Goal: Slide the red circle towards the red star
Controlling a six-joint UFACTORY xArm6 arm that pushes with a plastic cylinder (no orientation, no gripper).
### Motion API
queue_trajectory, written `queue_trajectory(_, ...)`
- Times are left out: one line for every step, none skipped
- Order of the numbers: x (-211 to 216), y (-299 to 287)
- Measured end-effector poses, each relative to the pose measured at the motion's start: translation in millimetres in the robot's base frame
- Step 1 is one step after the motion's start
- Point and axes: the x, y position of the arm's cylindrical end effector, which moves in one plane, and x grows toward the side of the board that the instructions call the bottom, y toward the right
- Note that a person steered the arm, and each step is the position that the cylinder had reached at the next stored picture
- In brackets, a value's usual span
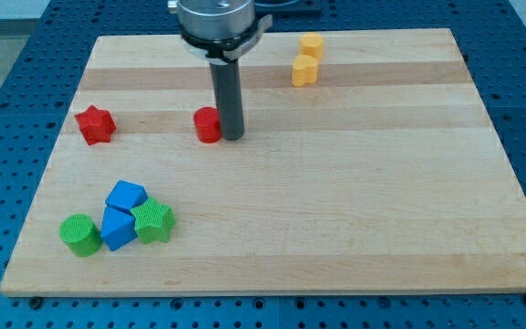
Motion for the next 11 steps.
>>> queue_trajectory(0, -16)
queue_trajectory(0, -15)
queue_trajectory(-6, -14)
queue_trajectory(-12, -14)
queue_trajectory(-12, -15)
queue_trajectory(-12, -20)
queue_trajectory(-12, -33)
queue_trajectory(-11, -41)
queue_trajectory(-13, -41)
queue_trajectory(-14, -41)
queue_trajectory(-19, -41)
